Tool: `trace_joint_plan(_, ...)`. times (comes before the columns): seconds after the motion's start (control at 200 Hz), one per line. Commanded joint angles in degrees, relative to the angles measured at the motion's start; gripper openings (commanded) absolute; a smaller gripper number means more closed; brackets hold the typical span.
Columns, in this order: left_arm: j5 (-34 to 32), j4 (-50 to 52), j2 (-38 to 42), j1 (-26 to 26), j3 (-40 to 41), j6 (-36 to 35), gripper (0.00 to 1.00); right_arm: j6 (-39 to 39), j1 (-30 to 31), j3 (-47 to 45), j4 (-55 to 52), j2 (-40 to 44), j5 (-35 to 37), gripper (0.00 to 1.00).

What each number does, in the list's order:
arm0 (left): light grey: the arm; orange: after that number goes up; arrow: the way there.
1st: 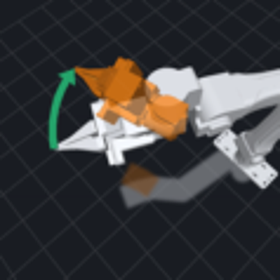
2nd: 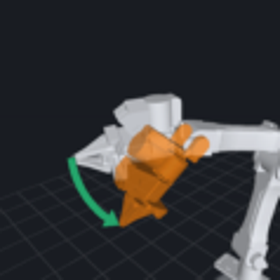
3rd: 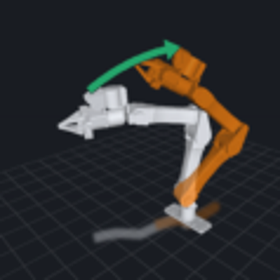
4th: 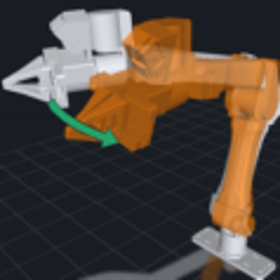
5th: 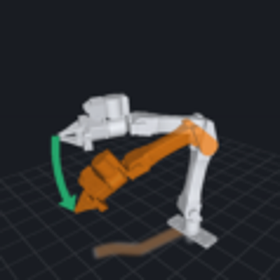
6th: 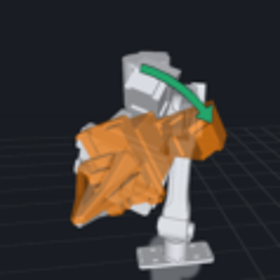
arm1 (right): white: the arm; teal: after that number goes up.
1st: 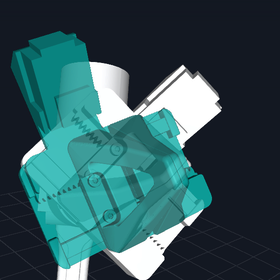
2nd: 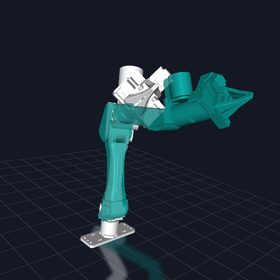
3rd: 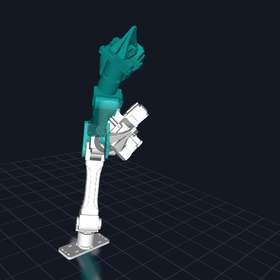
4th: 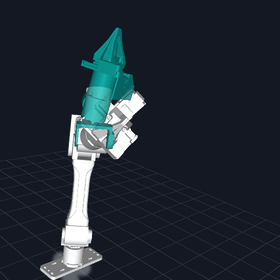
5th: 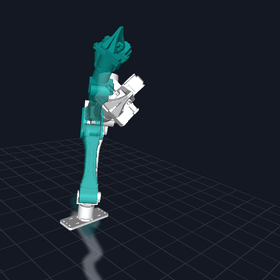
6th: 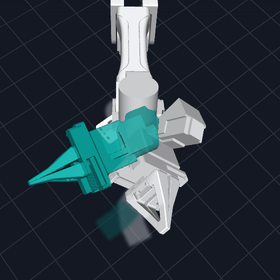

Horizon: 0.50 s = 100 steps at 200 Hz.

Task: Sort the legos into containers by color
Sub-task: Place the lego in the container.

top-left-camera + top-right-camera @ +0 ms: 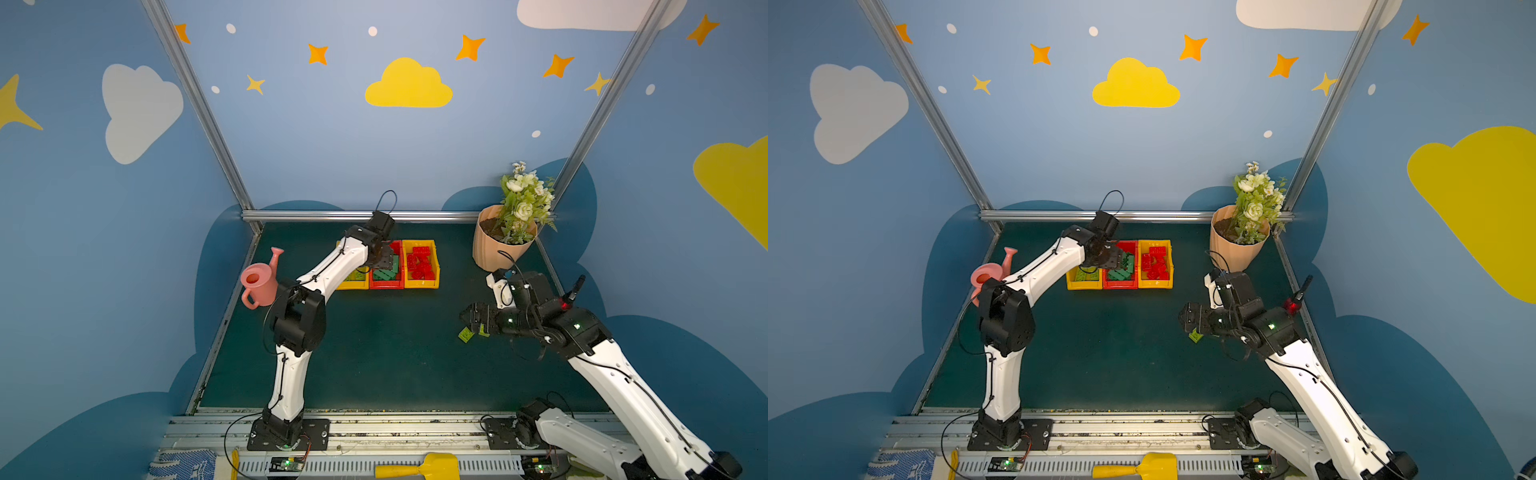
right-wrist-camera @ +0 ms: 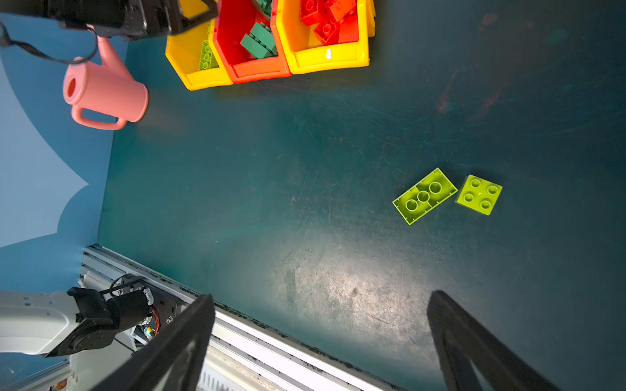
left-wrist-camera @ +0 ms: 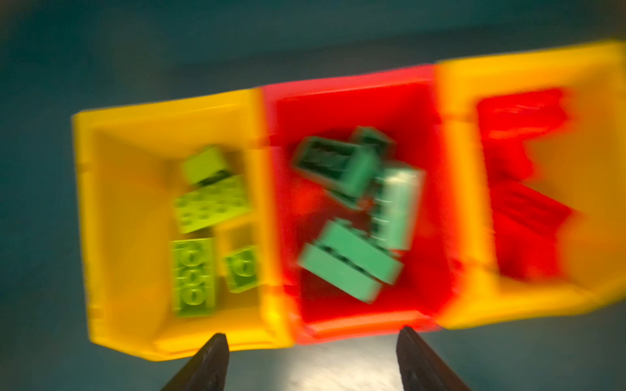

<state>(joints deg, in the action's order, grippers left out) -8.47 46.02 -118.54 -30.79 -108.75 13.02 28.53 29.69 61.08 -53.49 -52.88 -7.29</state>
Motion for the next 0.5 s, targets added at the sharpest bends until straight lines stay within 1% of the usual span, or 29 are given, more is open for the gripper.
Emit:
trace_joint_plan(0.0, 0.72, -2.52, 1.06, -5.50, 2.14, -2.61, 0.80, 1.02, -0.29, -1.88, -2.65, 3.50, 1.26, 0.97)
trace_joint_plan(0.13, 2.76, -4.41, -0.07, -11.69, 4.19, -3.73, 0.80, 1.82, -0.33, -3.44, -4.80, 7.99, 2.47, 0.97)
trace_joint_plan(0.225, 2.91, -5.39, -1.75, -15.21, 4.58, -4.02, 0.80, 2.51, -0.31, -4.43, -6.33, 11.01, 3.05, 0.97)
trace_joint_plan(0.355, 5.01, -6.21, -5.02, -19.13, 2.94, -3.46, 0.81, 3.27, -0.31, -5.52, -7.97, 14.25, 3.50, 0.97)
trace_joint_plan(0.496, 4.56, -5.84, -8.99, -23.07, -0.84, -4.34, 0.83, 3.72, -0.29, -6.21, -9.68, 17.02, 3.99, 0.97)
